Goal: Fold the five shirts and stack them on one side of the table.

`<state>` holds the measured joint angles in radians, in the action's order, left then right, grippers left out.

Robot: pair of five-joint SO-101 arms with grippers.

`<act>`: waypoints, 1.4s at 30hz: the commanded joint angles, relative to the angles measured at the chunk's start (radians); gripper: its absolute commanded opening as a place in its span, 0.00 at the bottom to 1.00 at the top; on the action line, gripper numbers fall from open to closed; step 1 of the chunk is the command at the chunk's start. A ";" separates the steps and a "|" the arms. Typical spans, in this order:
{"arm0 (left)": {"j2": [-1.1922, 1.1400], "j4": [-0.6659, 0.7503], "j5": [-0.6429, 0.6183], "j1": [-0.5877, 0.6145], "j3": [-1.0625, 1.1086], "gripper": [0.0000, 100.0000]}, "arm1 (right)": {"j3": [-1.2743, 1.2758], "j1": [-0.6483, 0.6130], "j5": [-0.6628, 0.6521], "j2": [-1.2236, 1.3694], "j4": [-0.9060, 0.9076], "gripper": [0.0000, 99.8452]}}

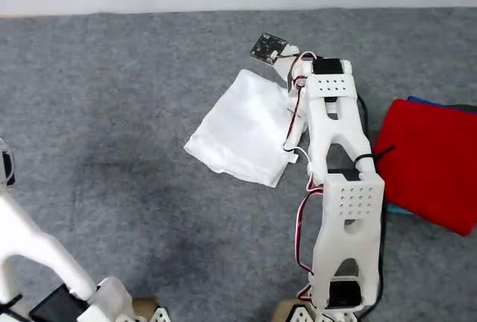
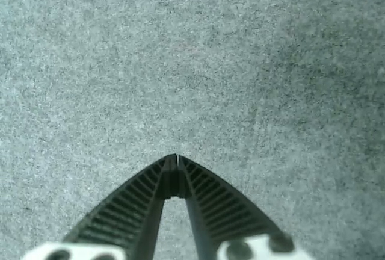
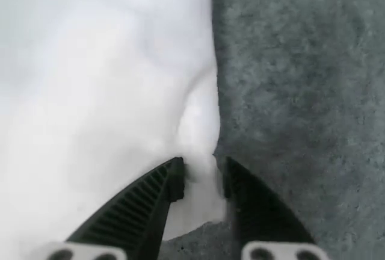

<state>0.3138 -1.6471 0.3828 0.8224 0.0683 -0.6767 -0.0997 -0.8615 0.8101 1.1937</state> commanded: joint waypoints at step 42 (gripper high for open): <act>0.041 0.031 -0.066 -0.092 0.044 0.02 | -0.097 -0.157 1.361 -0.038 0.438 0.22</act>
<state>0.3138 -1.6625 0.3184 0.7365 0.0882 -0.7273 -0.2332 0.4810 0.7687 1.6632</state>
